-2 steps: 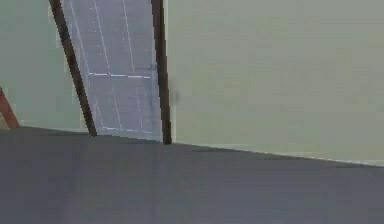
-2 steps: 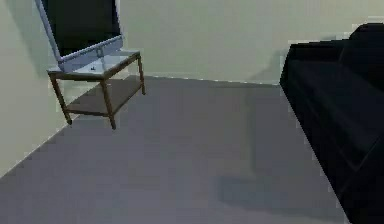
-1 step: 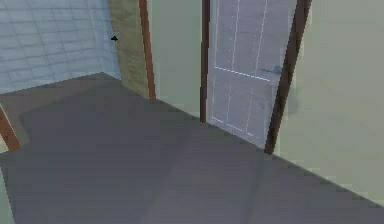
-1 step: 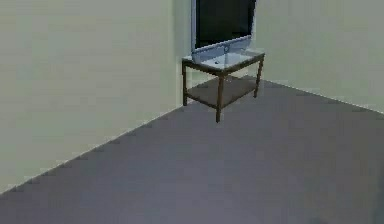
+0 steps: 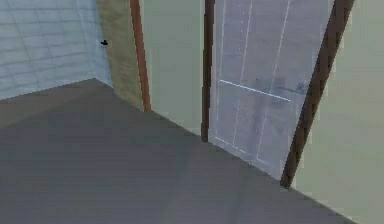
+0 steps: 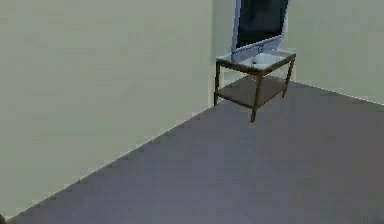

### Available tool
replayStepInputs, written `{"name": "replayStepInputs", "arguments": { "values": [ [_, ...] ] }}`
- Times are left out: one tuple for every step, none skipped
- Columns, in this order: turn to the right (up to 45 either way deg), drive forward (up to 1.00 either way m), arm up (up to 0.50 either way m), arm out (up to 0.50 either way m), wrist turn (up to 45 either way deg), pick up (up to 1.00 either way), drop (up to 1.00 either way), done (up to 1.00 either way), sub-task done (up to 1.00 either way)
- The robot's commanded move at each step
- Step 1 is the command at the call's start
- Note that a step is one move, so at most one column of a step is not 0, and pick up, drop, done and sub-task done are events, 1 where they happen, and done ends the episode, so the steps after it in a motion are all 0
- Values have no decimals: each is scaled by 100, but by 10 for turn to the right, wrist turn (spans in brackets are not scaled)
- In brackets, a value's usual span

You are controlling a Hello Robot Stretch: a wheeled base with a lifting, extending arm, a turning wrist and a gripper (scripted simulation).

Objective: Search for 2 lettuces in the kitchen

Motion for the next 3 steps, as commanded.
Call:
{"name": "replayStepInputs", "arguments": {
  "values": [
    [-360, 0, 0, 0, 0, 0, 0, 0, 0],
    [0, 100, 0, 0, 0, 0, 0, 0, 0],
    [0, 100, 0, 0, 0, 0, 0, 0, 0]
  ]
}}
